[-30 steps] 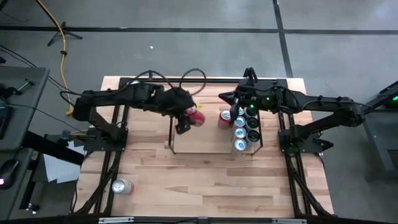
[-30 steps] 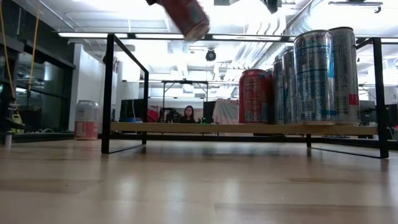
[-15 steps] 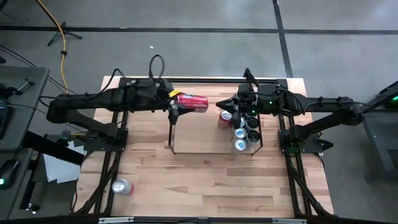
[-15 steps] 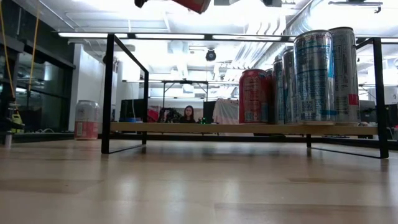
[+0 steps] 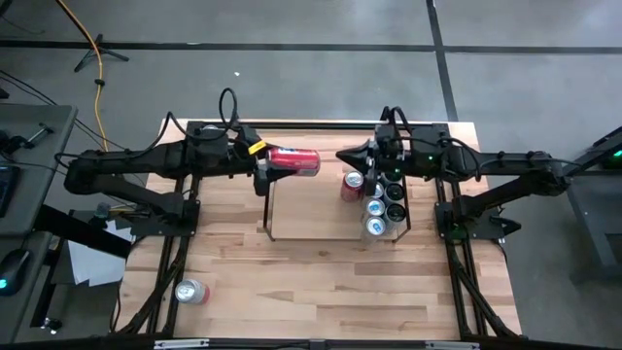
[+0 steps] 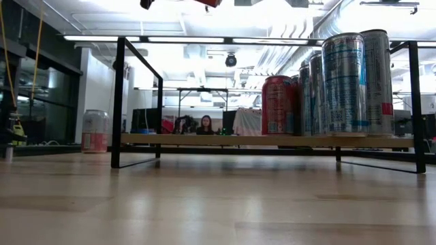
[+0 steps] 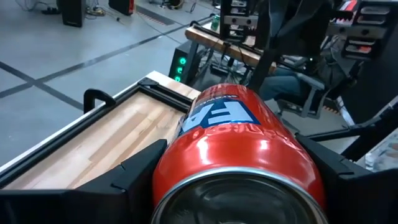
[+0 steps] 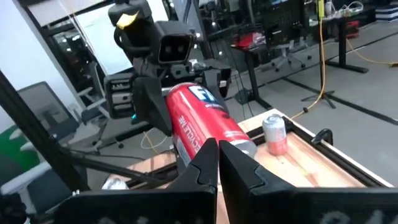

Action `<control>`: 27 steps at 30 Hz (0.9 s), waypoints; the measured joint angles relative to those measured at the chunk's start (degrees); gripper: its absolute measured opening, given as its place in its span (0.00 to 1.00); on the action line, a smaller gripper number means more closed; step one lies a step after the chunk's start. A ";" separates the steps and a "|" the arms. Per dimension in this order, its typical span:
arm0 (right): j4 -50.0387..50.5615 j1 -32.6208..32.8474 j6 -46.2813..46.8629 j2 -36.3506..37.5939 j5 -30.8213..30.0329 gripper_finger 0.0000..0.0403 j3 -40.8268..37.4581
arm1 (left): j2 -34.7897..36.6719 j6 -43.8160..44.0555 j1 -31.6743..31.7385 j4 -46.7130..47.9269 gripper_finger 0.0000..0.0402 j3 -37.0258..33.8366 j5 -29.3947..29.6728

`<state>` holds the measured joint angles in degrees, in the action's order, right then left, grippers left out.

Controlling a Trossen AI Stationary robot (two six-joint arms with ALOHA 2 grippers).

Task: Place canned beverage on shelf
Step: Put the red soda can on the shelf aligned with the other red soda can

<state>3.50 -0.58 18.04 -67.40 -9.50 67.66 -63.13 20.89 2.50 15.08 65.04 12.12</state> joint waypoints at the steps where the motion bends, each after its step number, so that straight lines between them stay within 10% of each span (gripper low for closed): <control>1: -0.63 0.00 0.00 -0.06 -0.06 0.00 0.00 | 0.00 -0.01 0.00 0.10 0.62 0.00 0.00; 27: -4.88 0.00 -0.50 -0.89 -0.35 0.00 0.00 | -0.05 -1.06 0.02 0.03 0.62 0.00 0.00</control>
<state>-1.38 -0.58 17.54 -68.29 -9.85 67.66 -63.18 19.84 2.52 15.11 65.04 12.12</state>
